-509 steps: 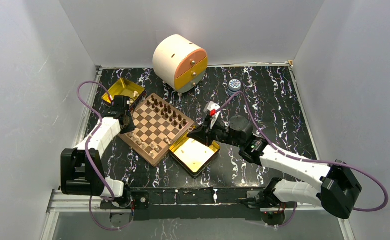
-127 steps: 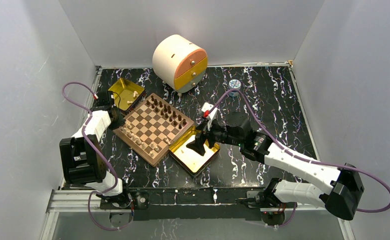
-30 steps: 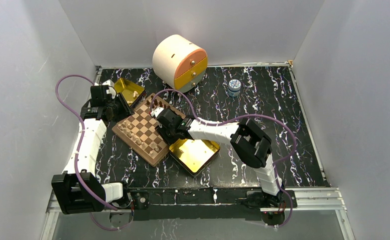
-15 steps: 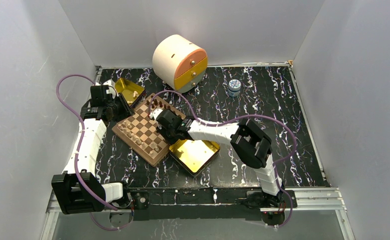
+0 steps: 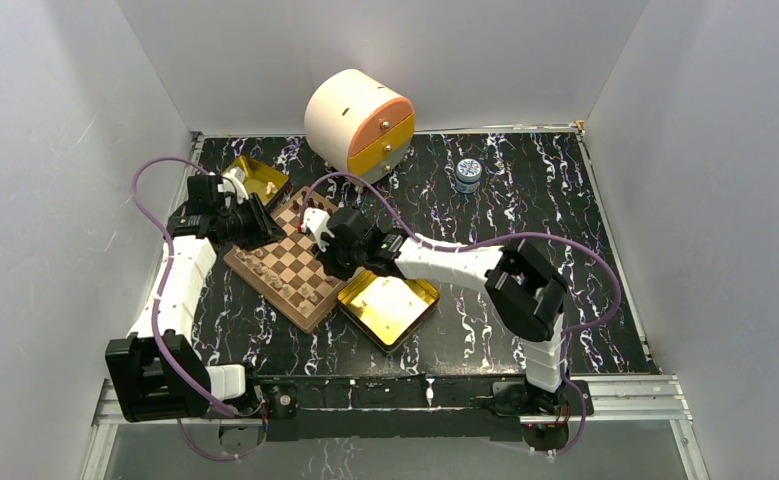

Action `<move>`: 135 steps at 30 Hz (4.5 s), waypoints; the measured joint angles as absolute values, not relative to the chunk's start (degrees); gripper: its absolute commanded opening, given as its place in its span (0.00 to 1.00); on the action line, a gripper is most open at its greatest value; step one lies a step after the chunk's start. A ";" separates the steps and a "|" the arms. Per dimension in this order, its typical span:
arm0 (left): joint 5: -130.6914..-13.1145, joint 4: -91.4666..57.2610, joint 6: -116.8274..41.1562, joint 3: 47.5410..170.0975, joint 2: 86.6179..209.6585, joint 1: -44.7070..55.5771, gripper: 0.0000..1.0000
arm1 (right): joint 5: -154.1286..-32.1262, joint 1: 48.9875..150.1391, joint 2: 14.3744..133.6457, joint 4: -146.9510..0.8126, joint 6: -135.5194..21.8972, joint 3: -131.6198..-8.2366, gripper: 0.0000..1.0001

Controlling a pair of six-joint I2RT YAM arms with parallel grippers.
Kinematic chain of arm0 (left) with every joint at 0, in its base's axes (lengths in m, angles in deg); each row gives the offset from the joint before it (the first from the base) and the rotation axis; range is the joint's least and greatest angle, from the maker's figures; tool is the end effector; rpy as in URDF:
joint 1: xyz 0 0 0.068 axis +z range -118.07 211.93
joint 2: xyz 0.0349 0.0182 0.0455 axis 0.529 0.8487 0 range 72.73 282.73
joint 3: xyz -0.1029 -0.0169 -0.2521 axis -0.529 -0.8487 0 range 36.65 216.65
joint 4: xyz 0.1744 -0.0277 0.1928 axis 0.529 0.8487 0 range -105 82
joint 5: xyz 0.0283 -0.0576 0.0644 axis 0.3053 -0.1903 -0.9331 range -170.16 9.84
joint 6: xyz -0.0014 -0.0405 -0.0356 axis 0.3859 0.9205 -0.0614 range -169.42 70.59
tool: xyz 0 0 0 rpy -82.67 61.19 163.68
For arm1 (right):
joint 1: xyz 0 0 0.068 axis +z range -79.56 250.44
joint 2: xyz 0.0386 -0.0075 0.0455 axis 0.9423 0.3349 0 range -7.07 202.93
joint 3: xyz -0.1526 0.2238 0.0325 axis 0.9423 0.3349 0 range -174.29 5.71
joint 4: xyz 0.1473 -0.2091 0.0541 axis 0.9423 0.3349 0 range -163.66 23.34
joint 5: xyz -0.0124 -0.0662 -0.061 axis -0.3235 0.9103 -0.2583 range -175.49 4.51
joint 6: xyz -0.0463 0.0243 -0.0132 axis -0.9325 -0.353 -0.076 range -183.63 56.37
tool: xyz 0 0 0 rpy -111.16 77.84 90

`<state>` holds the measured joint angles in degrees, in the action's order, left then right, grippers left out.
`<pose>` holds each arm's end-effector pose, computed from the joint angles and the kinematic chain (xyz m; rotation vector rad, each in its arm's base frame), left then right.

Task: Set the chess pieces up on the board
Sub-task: Pick up the chess piece from the chessboard, then place the chess piece on the chessboard.

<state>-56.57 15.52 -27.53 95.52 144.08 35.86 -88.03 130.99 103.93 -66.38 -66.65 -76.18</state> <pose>0.2661 0.0039 0.2966 -0.3124 2.3067 -0.6357 0.2179 0.3891 0.2281 -1.2188 1.9184 0.5965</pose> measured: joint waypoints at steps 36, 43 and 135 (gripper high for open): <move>-81.57 11.90 -23.81 94.25 156.76 4.45 0.24 | -82.87 124.26 71.30 -69.65 -48.93 -53.01 0.05; -84.59 12.07 -23.46 94.25 158.27 3.58 0.26 | -82.42 124.13 69.96 -69.59 -48.95 -52.58 0.05; -88.96 21.49 -32.16 105.88 165.00 23.88 0.02 | -83.99 124.06 68.30 -72.21 -48.84 -49.62 0.09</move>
<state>-88.96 21.49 -32.16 105.88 165.00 23.88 -83.99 124.06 68.30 -72.21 -48.84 -49.62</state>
